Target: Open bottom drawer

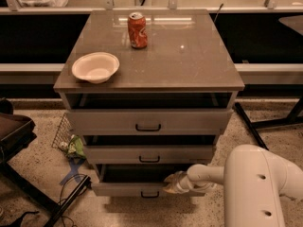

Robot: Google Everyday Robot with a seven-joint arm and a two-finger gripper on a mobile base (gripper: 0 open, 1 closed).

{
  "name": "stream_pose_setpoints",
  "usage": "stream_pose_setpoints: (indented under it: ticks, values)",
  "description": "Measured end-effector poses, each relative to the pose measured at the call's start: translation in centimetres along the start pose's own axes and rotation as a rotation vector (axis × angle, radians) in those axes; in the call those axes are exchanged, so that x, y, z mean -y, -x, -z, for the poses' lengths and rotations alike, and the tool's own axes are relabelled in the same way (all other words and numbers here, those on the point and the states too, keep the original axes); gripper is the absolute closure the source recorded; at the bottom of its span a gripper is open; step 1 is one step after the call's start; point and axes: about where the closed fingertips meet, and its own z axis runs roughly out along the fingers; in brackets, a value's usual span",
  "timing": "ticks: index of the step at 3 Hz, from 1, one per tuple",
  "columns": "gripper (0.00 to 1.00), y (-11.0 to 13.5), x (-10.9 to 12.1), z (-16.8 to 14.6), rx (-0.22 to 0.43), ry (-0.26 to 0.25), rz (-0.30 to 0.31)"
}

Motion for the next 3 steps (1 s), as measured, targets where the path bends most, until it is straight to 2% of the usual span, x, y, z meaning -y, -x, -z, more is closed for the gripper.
stream_pose_setpoints:
  ticks: [1, 2, 3]
  values:
    - [1.00, -0.7, -1.9, 1.3, 0.003, 0.003, -0.021]
    - [1.00, -0.7, -1.9, 1.3, 0.003, 0.003, -0.021]
    - [1.00, -1.2, -3.3, 2.2, 0.002, 0.005, -0.036]
